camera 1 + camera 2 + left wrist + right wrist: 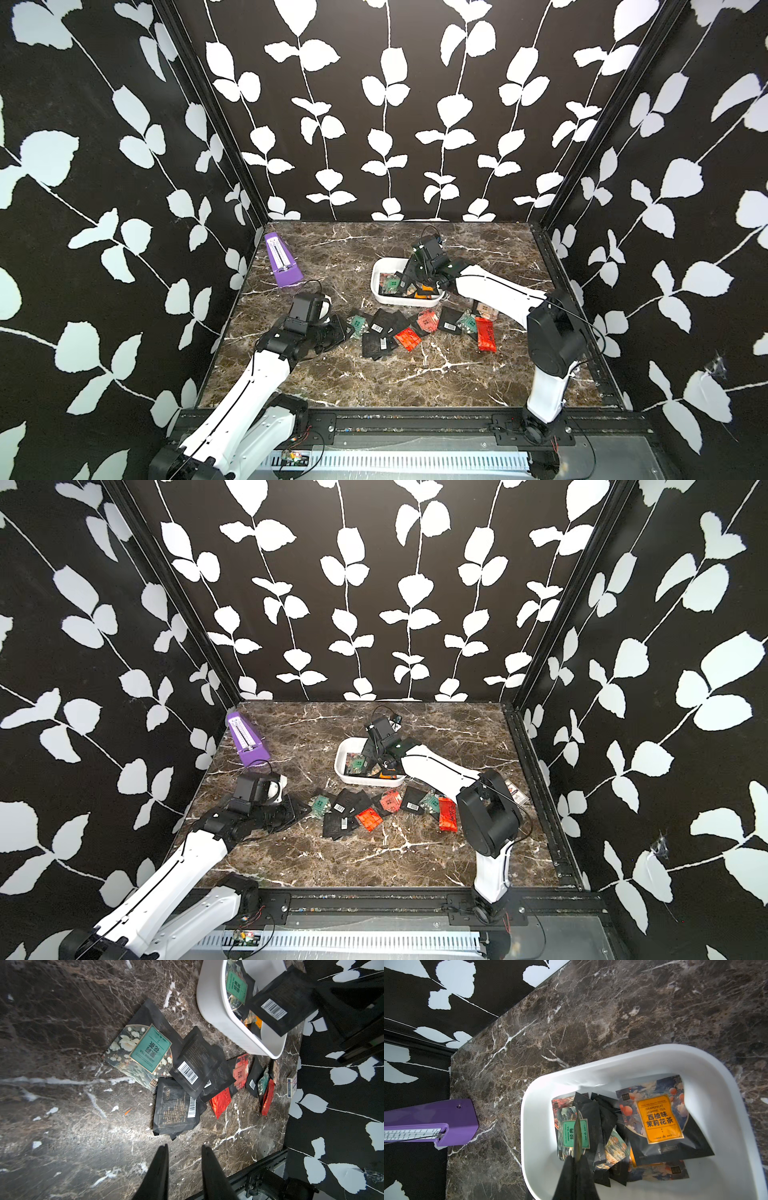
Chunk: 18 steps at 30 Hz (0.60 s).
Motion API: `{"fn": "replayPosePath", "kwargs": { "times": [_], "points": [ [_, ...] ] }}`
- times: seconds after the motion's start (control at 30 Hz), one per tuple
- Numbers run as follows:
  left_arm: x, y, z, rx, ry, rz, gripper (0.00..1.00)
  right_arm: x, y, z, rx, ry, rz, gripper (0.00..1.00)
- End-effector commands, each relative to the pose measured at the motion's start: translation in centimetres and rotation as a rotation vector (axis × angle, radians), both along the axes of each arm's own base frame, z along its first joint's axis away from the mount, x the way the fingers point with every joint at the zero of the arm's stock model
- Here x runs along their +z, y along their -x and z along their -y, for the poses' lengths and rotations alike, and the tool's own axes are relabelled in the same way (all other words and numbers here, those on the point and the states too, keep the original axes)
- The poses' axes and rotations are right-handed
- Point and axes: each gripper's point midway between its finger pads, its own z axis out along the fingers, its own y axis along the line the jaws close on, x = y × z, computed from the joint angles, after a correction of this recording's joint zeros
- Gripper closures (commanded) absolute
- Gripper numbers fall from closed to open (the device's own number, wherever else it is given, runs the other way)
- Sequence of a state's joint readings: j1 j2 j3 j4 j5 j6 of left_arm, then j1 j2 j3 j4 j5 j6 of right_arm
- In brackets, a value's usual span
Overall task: Put the tea bags into the storage box
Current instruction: Place the tea bag in the storage box, then pick up the tea bag from the center of the board.
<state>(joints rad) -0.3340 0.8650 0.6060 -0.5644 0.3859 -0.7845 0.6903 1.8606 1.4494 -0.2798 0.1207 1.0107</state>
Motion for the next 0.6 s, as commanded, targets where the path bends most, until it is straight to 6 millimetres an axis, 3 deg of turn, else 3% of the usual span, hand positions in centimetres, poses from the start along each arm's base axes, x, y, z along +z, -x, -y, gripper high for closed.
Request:
{"fn": "replayPosePath", "kwargs": {
  "times": [0.0, 0.13, 0.33, 0.47, 0.57],
  "points": [
    [-0.1, -0.1, 0.1, -0.014, 0.006, 0.01, 0.79, 0.5, -0.7, 1.3, -0.039, 0.032, 0.007, 0.79],
    [0.0, -0.2, 0.4, -0.021, 0.014, -0.002, 0.83, 1.6, 1.0, 4.2, -0.057, 0.083, 0.004, 0.59],
    [0.1, -0.7, 0.7, -0.023, 0.02, -0.005, 0.86, 4.2, 6.8, 7.9, -0.024, 0.076, 0.024, 0.56],
    [-0.2, -1.0, 1.3, -0.03, 0.031, -0.014, 0.91, 4.2, 11.2, 7.8, 0.035, 0.033, 0.016, 0.56],
    [-0.6, -1.1, 1.7, -0.039, 0.025, -0.025, 0.93, 3.3, 14.4, 5.5, 0.091, -0.014, 0.006, 0.56]
  ]
}}
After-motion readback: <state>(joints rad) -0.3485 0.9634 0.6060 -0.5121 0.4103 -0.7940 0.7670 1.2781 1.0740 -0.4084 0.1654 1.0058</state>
